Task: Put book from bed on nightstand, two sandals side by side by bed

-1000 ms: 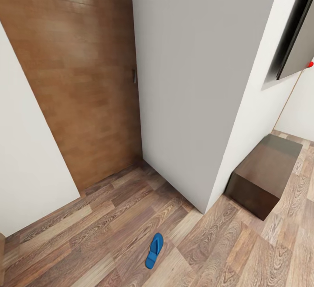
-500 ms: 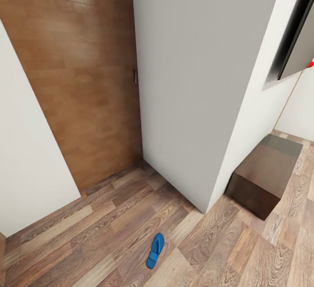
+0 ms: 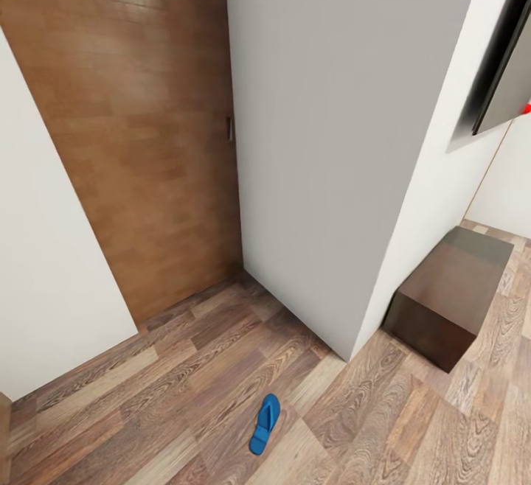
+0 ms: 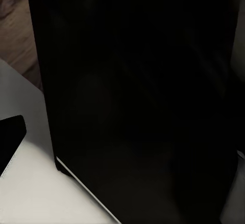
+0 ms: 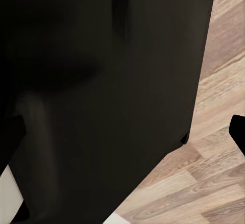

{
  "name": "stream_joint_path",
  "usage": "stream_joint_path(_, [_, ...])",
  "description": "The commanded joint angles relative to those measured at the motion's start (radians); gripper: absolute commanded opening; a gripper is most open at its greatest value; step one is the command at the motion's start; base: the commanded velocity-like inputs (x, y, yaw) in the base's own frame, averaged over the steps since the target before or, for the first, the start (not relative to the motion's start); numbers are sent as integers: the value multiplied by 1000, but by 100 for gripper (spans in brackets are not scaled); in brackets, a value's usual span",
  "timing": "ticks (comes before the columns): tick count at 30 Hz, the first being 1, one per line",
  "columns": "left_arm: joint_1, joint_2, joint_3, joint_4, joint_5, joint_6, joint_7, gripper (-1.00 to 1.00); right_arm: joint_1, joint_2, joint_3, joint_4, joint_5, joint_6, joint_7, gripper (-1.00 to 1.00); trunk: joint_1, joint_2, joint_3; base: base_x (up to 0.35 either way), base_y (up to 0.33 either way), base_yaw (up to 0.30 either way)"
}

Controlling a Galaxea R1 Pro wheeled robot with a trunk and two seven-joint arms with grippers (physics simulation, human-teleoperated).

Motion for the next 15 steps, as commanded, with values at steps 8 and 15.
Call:
stream_joint_path(8, [0,0,0,1,-1,-3,-2,100,0,0,0,0,1,-3,0,100,0,0,-1,12,38,0])
stream_joint_path(15, [0,0,0,-2,-1,-3,-2,100,0,0,0,0,1,-3,0,100,0,0,-1,3,9,0])
